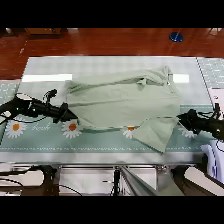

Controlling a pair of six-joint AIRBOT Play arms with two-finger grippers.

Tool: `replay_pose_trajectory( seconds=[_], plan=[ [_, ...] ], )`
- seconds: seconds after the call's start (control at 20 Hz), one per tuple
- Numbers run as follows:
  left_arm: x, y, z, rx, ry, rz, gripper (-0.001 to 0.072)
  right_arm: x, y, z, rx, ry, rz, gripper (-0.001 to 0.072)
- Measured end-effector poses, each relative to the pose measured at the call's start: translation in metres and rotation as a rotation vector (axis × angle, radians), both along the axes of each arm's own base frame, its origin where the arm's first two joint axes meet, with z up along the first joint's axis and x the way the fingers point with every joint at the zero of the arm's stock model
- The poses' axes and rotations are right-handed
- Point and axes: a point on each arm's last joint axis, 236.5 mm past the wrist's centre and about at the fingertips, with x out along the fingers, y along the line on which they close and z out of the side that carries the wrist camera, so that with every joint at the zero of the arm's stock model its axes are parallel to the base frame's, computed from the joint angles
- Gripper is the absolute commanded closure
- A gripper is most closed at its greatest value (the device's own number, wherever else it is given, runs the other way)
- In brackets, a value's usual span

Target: Fold the shirts.

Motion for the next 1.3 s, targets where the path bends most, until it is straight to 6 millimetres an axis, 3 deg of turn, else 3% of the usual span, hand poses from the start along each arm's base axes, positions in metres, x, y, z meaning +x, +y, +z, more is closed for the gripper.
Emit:
replay_pose_trajectory(
  seconds=[0.05, 0.1, 0.15, 0.3, 0.4, 0.45, 0.55, 0.65, 0.75, 0.8, 0.9, 1.0, 1.05, 1.15, 1.2, 1.3],
  plan=[
    [0.001, 0.0, 0.0, -0.002, -0.001, 0.002, 0.0678, 0.003, 0.01, -0.003, 0.003, 0.002, 0.029, 0.0456],
    [0.001, 0.0, 0.0, -0.002, -0.001, 0.002, 0.0678, 0.005, 0.017, -0.006, -0.002, 0.007, 0.05, 0.0625],
    [0.001, -0.001, 0.001, -0.004, -0.001, 0.003, 0.0679, 0.007, 0.022, -0.009, -0.004, 0.011, 0.057, 0.068],
    [0.002, -0.002, 0.004, -0.015, -0.012, -0.007, 0.0682, 0.023, 0.025, -0.003, -0.041, -0.026, 0.068, 0.068],
    [0.009, -0.005, 0.023, -0.048, -0.064, -0.025, 0.0682, 0.043, 0.016, 0.021, -0.1, -0.11, 0.086, 0.068],
    [0.017, -0.007, 0.04, -0.07, -0.113, -0.03, 0.0682, 0.063, 0.012, 0.05, -0.119, -0.196, 0.077, 0.0681],
    [0.042, -0.004, 0.092, -0.094, -0.28, -0.021, 0.0681, 0.088, 0.007, 0.114, -0.19, -0.358, 0.115, 0.0681],
    [0.068, 0.003, 0.173, -0.103, -0.515, -0.001, 0.0681, 0.114, -0.004, 0.212, -0.311, -0.586, 0.112, 0.0681],
    [0.079, 0.013, 0.277, -0.076, -0.797, 0.024, 0.0681, 0.119, -0.004, 0.322, -0.431, -0.811, 0.114, 0.0681],
    [0.074, 0.018, 0.334, -0.05, -0.948, 0.034, 0.0681, 0.114, -0.001, 0.374, -0.487, -0.914, 0.111, 0.0681],
    [0.048, 0.023, 0.441, 0.05, -1.246, 0.055, 0.0681, 0.088, 0.014, 0.48, -0.593, -1.119, 0.101, 0.0681],
    [0.004, 0.021, 0.53, 0.169, -1.489, 0.089, 0.0682, 0.049, 0.032, 0.565, -0.688, -1.273, 0.088, 0.0681],
    [-0.021, 0.018, 0.564, 0.239, -1.577, 0.111, 0.0682, 0.029, 0.04, 0.595, -0.735, -1.319, 0.086, 0.0681],
    [-0.069, 0.01, 0.603, 0.38, -1.681, 0.141, 0.0682, -0.013, 0.056, 0.637, -0.831, -1.355, 0.088, 0.0682],
    [-0.09, 0.004, 0.613, 0.434, -1.704, 0.152, 0.0682, -0.035, 0.065, 0.649, -0.874, -1.351, 0.098, 0.0682],
    [-0.132, -0.011, 0.615, 0.511, -1.702, 0.146, 0.0683, -0.072, 0.082, 0.658, -0.935, -1.321, 0.131, 0.0681]
  ],
)
